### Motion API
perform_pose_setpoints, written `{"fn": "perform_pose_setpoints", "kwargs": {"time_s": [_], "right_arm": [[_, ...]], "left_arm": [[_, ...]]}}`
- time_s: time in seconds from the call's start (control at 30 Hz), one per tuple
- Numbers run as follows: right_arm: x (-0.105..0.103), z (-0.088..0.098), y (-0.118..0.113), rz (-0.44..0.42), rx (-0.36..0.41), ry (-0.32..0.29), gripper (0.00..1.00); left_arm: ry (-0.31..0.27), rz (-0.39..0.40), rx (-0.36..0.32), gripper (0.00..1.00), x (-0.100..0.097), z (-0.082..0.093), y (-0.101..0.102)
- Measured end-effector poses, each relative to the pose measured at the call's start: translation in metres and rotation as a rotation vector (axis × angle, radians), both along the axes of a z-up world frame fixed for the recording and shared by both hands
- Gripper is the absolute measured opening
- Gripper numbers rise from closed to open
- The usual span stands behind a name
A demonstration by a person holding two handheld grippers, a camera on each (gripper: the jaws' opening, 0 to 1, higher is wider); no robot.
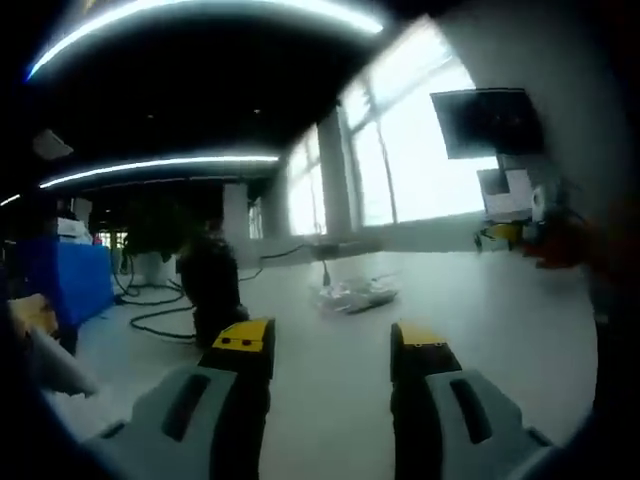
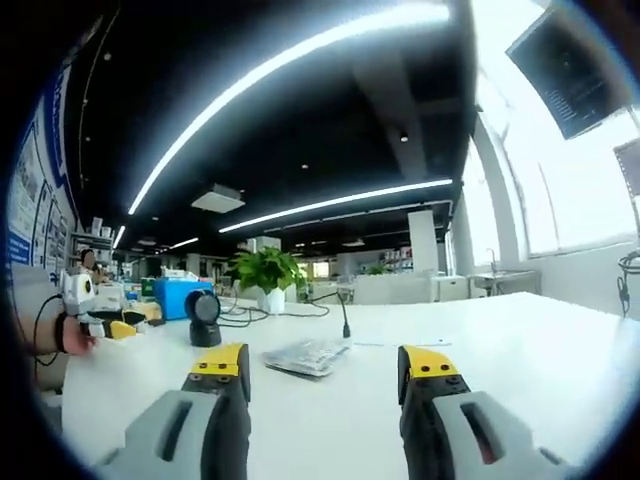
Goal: Clip sheet goods on table flip sheet goods clip sheet goods scan sheet goods put sheet goods back to table
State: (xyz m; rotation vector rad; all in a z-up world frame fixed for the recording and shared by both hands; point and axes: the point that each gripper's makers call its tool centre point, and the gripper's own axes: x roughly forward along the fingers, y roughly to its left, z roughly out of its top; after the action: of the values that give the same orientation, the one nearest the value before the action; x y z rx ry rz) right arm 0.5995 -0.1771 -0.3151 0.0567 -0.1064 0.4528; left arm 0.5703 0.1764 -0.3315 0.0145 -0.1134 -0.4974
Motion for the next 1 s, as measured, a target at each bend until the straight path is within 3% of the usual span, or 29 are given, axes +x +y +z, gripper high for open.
{"fn": "perform_pose_setpoints", "kwargs": {"time_s": [0.07, 0.13, 0.2, 0.27, 0.33, 0.43, 0.5, 0.77, 1.0], "right_arm": [[-0.001, -0.008, -0.004, -0.009, -0.016, 0.005, 0.54], [0.000, -0.016, -0.007, -0.013, -0.010, 0.020, 0.54], [0.002, -0.023, -0.010, -0.024, 0.021, 0.022, 0.55], [0.002, -0.013, -0.009, -0.040, -0.009, -0.021, 0.54], [0.000, -0.010, -0.002, -0.014, 0.036, -0.027, 0.55], [-0.005, -0.015, 0.005, -0.004, -0.124, -0.101, 0.57], [-0.009, -0.008, 0.008, -0.008, -0.088, -0.120, 0.58], [-0.008, -0.018, 0.017, 0.000, -0.171, -0.101, 0.57], [-0.008, -0.019, 0.016, 0.014, -0.154, -0.088, 0.49]], "left_arm": [[0.005, -0.002, -0.006, 0.40, 0.000, -0.005, -0.002], [0.014, 0.014, 0.058, 0.41, 0.003, -0.011, -0.002], [0.022, 0.010, 0.031, 0.41, 0.004, -0.011, -0.001], [0.027, 0.013, 0.025, 0.41, 0.004, -0.012, 0.000], [0.027, 0.018, 0.026, 0.41, 0.004, -0.013, 0.001], [0.025, 0.025, 0.030, 0.41, 0.004, -0.013, 0.001], [0.026, 0.030, 0.027, 0.41, 0.004, -0.013, 0.002], [0.036, 0.046, 0.021, 0.41, 0.005, -0.014, 0.006], [0.033, 0.038, 0.043, 0.41, 0.004, -0.015, 0.003]]}}
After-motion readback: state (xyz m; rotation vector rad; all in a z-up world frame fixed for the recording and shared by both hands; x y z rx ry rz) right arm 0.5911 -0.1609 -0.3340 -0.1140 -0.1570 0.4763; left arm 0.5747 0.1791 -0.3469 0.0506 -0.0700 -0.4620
